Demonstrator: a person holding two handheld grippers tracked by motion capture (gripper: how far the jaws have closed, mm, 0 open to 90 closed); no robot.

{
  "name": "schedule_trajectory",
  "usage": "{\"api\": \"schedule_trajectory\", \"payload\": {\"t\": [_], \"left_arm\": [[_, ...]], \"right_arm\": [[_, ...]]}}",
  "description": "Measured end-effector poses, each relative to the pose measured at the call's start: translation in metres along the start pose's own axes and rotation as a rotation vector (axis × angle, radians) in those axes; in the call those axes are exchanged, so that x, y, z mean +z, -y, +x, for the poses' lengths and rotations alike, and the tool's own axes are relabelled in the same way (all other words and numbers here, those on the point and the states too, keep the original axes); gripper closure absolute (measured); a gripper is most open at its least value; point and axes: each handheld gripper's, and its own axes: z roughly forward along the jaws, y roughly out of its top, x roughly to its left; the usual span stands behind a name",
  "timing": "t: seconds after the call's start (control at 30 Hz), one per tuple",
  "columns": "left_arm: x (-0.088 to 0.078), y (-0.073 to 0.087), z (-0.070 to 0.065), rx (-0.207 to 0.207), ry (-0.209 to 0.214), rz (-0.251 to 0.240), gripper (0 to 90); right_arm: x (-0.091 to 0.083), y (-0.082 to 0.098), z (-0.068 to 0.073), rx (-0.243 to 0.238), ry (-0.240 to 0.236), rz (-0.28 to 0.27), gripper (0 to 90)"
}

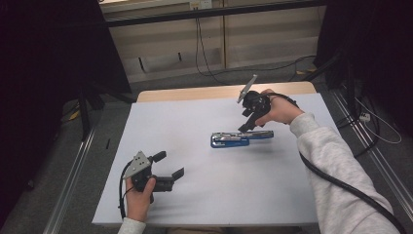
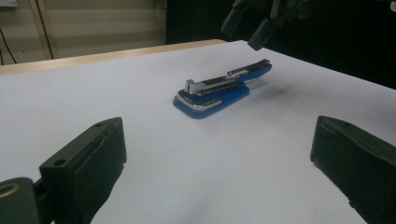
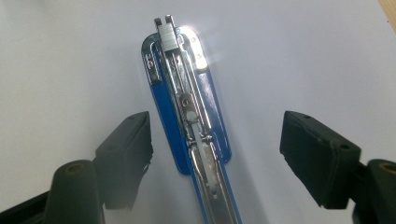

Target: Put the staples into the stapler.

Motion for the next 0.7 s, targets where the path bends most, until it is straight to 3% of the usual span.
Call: {"api": "schedule_trajectory", "payload": {"t": [0.23, 0.5, 0.7], "left_arm": [[0.006, 0.0, 0.0, -0.005, 0.007, 0.021, 3.5], [0.014, -0.005, -0.001, 0.016, 0.012, 0.048, 3.3], [0.021, -0.006, 0.0, 0.006, 0.024, 0.074, 3.2]], "right_arm": [[-0.002, 0.014, -0.001, 0.045, 0.022, -0.029, 17.3], [-0.006, 0.036, 0.001, 0.082, 0.034, -0.077, 14.5], [-0.008, 0.05, 0.002, 0.105, 0.041, -0.106, 13.4]]}}
